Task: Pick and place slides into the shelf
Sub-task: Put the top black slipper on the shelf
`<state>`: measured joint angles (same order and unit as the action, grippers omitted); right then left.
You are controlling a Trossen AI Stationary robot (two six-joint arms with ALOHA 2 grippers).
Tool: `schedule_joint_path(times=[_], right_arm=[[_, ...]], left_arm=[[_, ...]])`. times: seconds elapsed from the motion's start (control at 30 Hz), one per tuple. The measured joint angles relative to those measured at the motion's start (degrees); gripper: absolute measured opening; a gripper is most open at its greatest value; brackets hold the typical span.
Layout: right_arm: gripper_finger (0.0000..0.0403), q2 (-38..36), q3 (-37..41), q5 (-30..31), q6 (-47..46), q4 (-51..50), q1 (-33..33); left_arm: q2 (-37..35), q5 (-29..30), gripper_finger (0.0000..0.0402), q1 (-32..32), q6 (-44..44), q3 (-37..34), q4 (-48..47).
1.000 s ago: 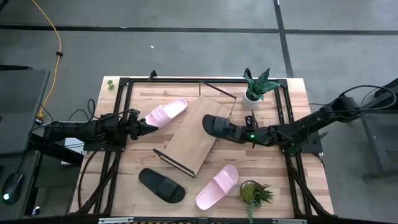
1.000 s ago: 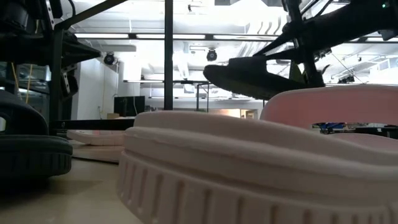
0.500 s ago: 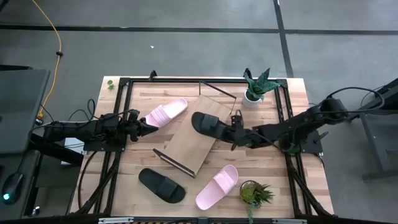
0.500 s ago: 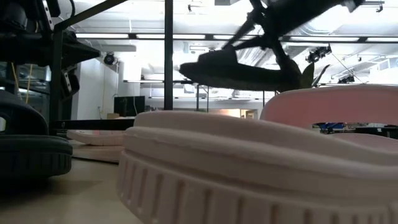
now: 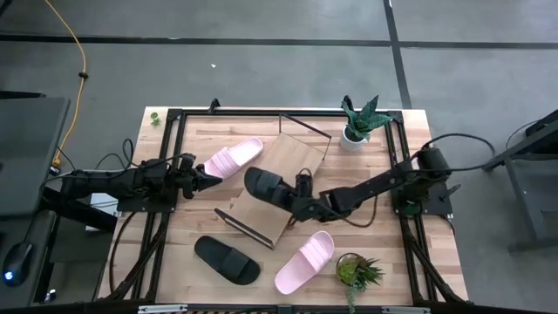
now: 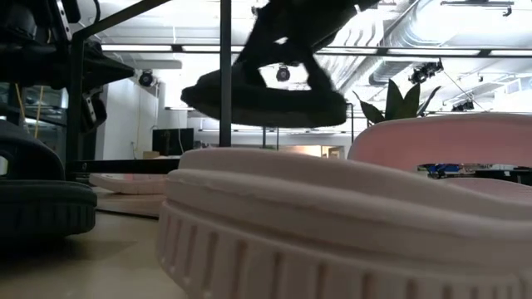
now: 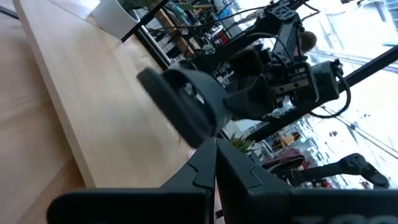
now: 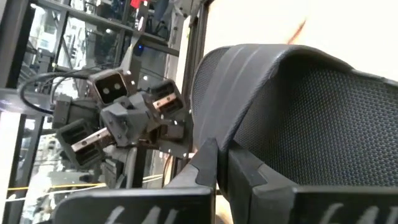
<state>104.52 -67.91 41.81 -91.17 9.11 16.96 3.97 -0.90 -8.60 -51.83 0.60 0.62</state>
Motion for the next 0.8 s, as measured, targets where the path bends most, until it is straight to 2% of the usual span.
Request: schedule_joint_path(times=[0.23, 0.6, 0.8], right_arm=[[0.0, 5.29, -5.51, 0.53, -3.17, -0.58, 0.85], [0.0, 9.94, -14.22, 5.98, -10.62, -10.18, 3.61], [0.0, 12.17, -17.2, 6.81, -10.89, -10.67, 4.23]], left_arm=[[0.0, -1.59, 0.0001, 0.0, 3.82, 0.0, 0.09], [0.04, -3.73, 0.0001, 0.0, 4.04, -0.01, 0.51], [0.04, -4.65, 0.0001, 0.0, 4.2, -0.01, 0.85]])
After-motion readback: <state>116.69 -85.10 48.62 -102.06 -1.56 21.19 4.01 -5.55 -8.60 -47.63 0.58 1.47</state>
